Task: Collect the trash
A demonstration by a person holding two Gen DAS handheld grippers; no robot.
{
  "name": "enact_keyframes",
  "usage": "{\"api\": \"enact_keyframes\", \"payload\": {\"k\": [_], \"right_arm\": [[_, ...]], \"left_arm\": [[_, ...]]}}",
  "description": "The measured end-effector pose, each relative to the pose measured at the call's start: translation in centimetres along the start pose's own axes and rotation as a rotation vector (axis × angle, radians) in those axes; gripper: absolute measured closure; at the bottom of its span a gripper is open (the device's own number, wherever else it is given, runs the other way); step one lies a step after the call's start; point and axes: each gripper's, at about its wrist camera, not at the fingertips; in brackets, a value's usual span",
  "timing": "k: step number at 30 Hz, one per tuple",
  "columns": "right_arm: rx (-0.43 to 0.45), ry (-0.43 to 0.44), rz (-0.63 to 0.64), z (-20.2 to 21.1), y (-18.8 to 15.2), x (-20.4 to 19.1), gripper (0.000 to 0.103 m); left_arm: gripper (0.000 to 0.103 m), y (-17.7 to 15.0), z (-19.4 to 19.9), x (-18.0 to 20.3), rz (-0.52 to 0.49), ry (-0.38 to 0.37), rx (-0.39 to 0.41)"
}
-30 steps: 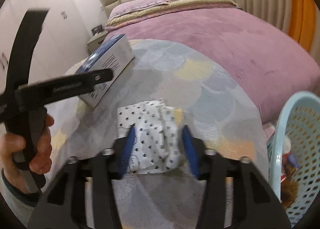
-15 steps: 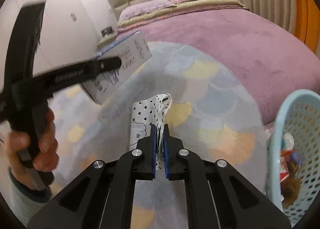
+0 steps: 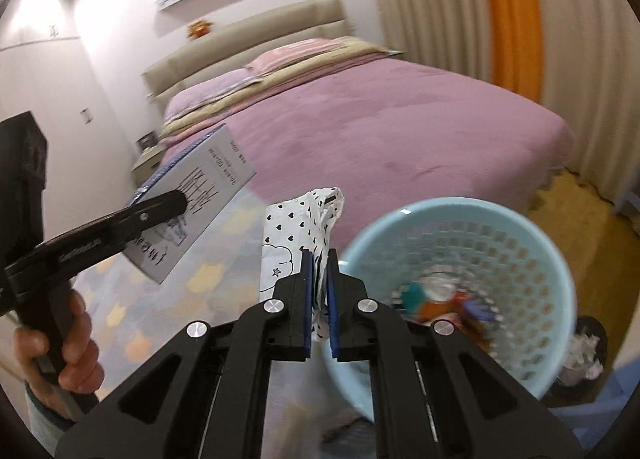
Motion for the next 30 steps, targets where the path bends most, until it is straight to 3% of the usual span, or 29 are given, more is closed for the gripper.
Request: {"api": "enact_keyframes", "payload": {"k": [3,12,14,15,17,21,30], "right_arm": [[-0.033,-0.037,-0.097,0.2,0.0,3.8,0.098],[-0.067,-0.106,-0.188,-0.5,-0.9,9.2,0.098],[-0.089,-0.109,-0.197,-1.0,-1.1,9.9,0.098],[-0.095,-0.106,-0.204,-1.2,-1.1,10.2,0.097],[-0.116,-0.103,-0.23,-1.5,-1.3,11.0,0.092],[-0.103,-0.097,-0.229,-1.4,-1.5,11.2,0.065],[-0.052,-0.088,-0.165,0.9,-2.1,8.0,0.064]], "left_arm": [[0.069,-0.1,-1.7,2.8,-0.032,-0.032,-0.026],[0.068,-0.9,-6.4,7.1,-0.075,-0.092,-0.103],[0.061,-1.0,-7.0,7.4,-0.077,-0.111,-0.116],[0.05,-1.1,-7.2,7.4,-0.07,-0.121,-0.12],[0.046,-1.3,-7.0,7.2,-0.07,-0.111,-0.11],[0.045,-2.0,-6.3,6.6,-0.075,-0.091,-0.11],[0.038,-3.7,-3.4,4.4,-0.031,-0.069,-0.076]]}}
Point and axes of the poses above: each gripper's, at about its wrist camera, not at the fingertips, and z roughly against the way its jaws point, x to its right, y to its top, and after that the axes turned 3 degrees about -x, right-handed
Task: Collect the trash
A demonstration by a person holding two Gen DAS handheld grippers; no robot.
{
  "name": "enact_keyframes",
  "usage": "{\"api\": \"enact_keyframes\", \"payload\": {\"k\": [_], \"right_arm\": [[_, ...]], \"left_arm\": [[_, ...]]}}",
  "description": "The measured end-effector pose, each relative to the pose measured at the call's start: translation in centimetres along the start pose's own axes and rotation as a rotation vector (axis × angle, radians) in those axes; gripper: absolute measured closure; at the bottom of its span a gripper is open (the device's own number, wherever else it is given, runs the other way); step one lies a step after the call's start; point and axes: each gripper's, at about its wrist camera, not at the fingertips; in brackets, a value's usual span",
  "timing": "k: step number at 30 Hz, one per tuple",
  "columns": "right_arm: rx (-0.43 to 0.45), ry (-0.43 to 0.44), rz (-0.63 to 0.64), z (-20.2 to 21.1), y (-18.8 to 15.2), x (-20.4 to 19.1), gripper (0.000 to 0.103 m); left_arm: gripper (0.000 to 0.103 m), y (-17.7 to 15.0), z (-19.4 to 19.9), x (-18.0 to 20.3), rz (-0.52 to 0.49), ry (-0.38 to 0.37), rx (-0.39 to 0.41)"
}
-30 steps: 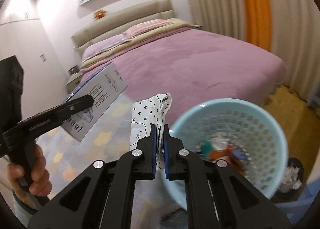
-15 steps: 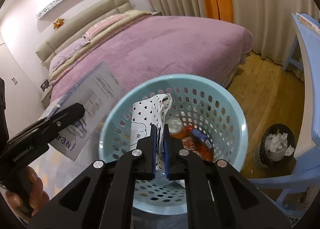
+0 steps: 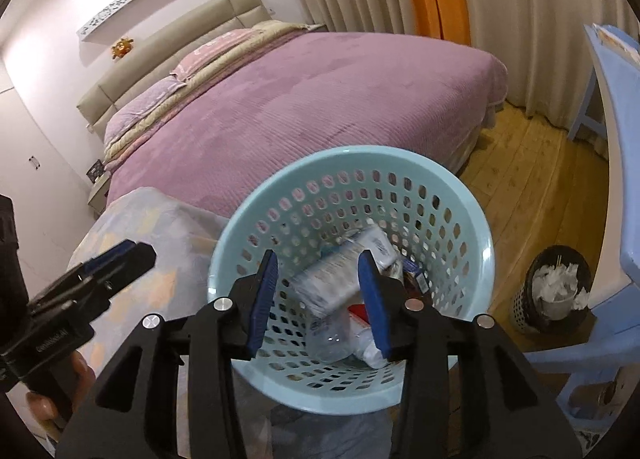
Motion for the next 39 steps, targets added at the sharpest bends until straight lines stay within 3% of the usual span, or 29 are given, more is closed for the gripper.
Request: {"api": "enact_keyframes", "payload": {"k": [3,7,12,15,19,25,27,29,34,39], "right_arm": [[0.031,0.008,0.037,1.2,-0.6,-1.5,0.064],[0.087,0.016,0.075,2.7,-1.8,-3.3,0.064],[0.173,-0.022,0.107,4.2,-3.6,-5.3,0.064],[0.219,-0.027,0.116,4.7,-4.7,-5.9,0.064],[0.276,-0.104,0.187,5.4,-6.0,-7.7,0.064],[0.301,-0.09,0.183,6.1,-7.2,-8.0,0.064],[0.311,-0.097,0.172,6.4,-7.6,-7.9,0.064],[0.336,-0.131,0.169,6.8,-8.4,-8.0,0.064],[0.387,-0.188,0.163,7.5,-10.2,-8.4,0.063],[0.444,-0.239,0.156,7.8,-11.7,-8.6,0.056]], "left_arm": [[0.037,-1.0,1.5,-0.5,0.018,0.017,0.026],[0.03,-2.6,3.9,-0.8,0.009,0.093,0.099],[0.022,-5.5,6.2,-1.0,0.016,0.162,0.195],[0.02,-7.1,6.8,-0.9,-0.004,0.207,0.238],[0.02,-8.3,7.2,-1.2,-0.003,0.242,0.266],[0.014,-10.5,7.2,-2.4,0.001,0.317,0.306],[0.014,-10.5,7.6,-2.3,-0.003,0.297,0.322],[0.013,-10.8,8.2,-1.8,-0.032,0.325,0.356],[0.012,-11.0,8.2,-1.6,-0.051,0.314,0.348],[0.01,-11.0,8.4,-2.2,-0.018,0.301,0.35]]}}
Point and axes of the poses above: each gripper's, at about its wrist camera, not at the fingertips, and z roughly against the way its jaws point, x to its right, y to its top, and after that the axes turned 3 degrees about -x, right-handed
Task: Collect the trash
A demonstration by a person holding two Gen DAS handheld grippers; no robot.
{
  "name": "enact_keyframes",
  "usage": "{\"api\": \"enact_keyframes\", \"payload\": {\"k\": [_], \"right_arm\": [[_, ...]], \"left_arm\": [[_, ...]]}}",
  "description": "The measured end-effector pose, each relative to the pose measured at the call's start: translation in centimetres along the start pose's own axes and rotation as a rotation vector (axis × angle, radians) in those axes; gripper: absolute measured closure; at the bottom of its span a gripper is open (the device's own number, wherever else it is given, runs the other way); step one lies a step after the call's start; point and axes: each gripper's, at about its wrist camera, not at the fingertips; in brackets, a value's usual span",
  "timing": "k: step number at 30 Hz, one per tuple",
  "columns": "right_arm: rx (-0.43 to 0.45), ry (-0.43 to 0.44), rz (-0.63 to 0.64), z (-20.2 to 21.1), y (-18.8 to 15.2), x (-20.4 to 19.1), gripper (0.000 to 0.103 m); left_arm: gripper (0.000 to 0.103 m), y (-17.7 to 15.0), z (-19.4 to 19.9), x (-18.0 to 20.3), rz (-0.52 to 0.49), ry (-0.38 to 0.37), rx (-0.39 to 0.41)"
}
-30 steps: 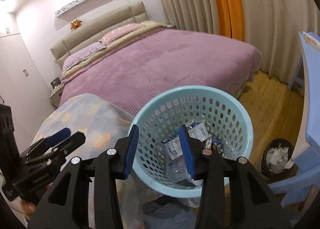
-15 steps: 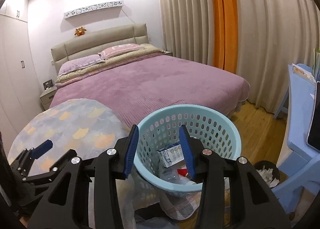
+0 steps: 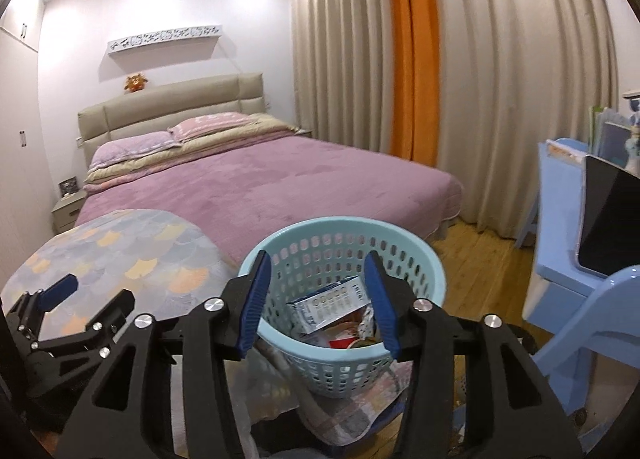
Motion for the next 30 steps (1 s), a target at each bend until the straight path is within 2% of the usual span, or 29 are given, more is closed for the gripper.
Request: {"api": "enact_keyframes", "payload": {"k": [6,20,30], "right_arm": [[0.016,-0.01,0.009,0.1,-0.2,-0.06,0.054],[-0.01,0.008,-0.002,-0.62,-0.15,-0.24,0.053],[-0.012,0.018,-0.007,-0.46,-0.19,-0.45,0.045]], "left_arm": [[0.01,-0.08,-0.2,-0.33,0.024,-0.002,-0.007],[0.009,-0.15,-0.19,0.16,-0.007,-0.002,-0.003],[0.009,-0.11,-0.32,-0.14,0.018,-0.01,-0.009]]}}
Point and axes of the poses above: each gripper's, at about its wrist camera, not at the fingertips, and z roughly against the way its jaws point, x to its right, y to its top, and after that the axes turned 3 degrees about -x, right-handed
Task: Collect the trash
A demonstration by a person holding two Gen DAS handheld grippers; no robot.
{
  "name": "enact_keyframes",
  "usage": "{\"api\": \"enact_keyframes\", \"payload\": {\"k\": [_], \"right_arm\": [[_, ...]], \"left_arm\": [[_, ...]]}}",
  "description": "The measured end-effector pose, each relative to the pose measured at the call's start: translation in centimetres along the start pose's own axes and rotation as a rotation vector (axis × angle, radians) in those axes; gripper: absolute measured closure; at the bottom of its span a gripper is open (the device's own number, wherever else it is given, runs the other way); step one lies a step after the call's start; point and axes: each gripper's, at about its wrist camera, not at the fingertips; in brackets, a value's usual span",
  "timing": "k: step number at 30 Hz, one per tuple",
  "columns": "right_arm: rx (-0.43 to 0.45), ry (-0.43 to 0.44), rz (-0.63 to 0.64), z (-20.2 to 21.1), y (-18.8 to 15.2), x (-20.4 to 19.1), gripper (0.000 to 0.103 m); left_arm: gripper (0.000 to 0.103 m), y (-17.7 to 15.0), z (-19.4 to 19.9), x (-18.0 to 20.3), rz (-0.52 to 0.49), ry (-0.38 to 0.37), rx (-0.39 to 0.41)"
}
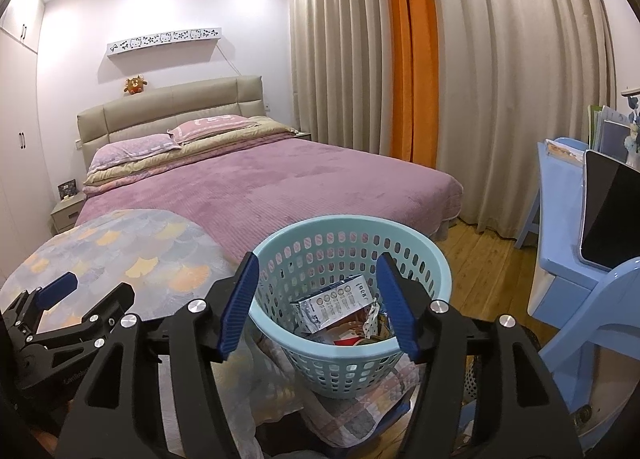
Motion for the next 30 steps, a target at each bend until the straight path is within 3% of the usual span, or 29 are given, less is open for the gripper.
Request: {"api": "enact_keyframes", "payload": {"k": [30], "right_arm": [[-0.034,0.019,-0.006,-0.46,-0.35,-0.2,0.042]], "left_arm": [[0.008,0.0,0.04,-0.01,-0.004,0.001,-0.001]]}}
Point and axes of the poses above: each gripper's, at about its wrist camera, not at the fingertips, and z roughly against the way its jaws point, x to its right, y to its top, and after that the axes turned 3 degrees about -x, right-handed
